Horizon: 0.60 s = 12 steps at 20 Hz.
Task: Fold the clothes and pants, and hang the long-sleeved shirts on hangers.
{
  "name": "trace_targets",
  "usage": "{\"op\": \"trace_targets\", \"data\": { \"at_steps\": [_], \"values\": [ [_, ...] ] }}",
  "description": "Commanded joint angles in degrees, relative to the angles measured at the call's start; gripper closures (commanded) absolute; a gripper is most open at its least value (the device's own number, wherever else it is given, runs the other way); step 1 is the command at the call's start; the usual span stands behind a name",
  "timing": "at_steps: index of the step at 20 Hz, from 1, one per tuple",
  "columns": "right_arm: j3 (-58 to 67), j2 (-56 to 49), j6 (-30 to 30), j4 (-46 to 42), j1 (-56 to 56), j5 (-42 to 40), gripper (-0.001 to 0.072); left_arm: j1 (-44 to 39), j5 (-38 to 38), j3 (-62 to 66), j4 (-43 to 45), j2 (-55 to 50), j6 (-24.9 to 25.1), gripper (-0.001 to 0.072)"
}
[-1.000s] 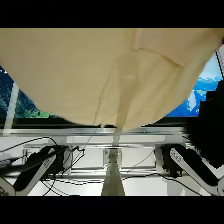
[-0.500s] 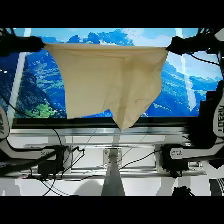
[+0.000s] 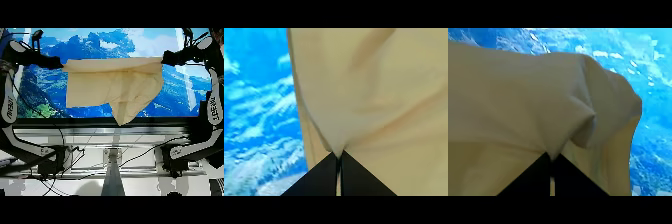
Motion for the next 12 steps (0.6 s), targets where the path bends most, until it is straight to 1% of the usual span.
{"op": "trace_targets", "data": {
  "at_steps": [1, 2, 3, 4, 6, 7, 8, 9, 10, 11, 12],
  "values": [
    [-3.85, -0.22, 0.02, -1.81, 0.11, 1.44, 0.0683, -2.14, -3.56, -0.94, -0.11, -2.86, -0.11, 0.0682],
    [-3.91, -0.15, 0.07, -1.81, 0.11, 1.84, 0.0516, -2.54, -3.61, -0.94, -0.13, -3.08, 0.26, 0.055],
    [-3.91, 0.37, 0.02, -1.97, -0.07, 1.99, 0.0298, -2.69, -3.91, -0.94, -0.13, -2.93, 0.28, 0.0214],
    [-3.91, 1.38, -0.13, -2.32, -0.07, 1.9, 0.0253, -2.67, -4.42, -0.92, -0.09, -2.54, 0.24, 0.0015],
    [-3.96, 4.81, -1.66, -4.81, -0.07, 1.86, 0.0264, -1.38, -7.74, -0.92, 0.59, -0.85, 0.22, 0.0011],
    [-3.96, 6.88, -1.73, -6.51, -0.07, 2.03, 0.0264, -0.17, -10.45, -0.92, 2.21, 0.42, -1.16, 0.002],
    [-3.98, 9.25, -2.1, -8.09, -0.07, 2.84, 0.0264, 1.14, -13.88, -0.94, 4.66, 1.64, -3.32, 0.0086],
    [-4.66, 11.82, -3.02, -8.26, -0.07, 4.0, 0.0264, 2.64, -17.9, -0.98, 7.37, 2.78, -4.11, 0.0155],
    [-6.25, 14.58, -3.72, -8.31, -0.07, 4.76, 0.0264, 4.33, -19.96, -1.79, 8.22, 3.8, -4.44, 0.0169],
    [-8.98, 17.7, -4.17, -8.31, -0.07, 4.7, 0.0264, 6.47, -19.93, -3.91, 7.17, 5.22, -5.97, 0.0169],
    [-13.16, 21.42, -4.31, -8.35, -0.07, 4.15, 0.0264, 8.52, -19.04, -6.97, 4.24, 6.8, -6.16, 0.0172]
  ]
}}
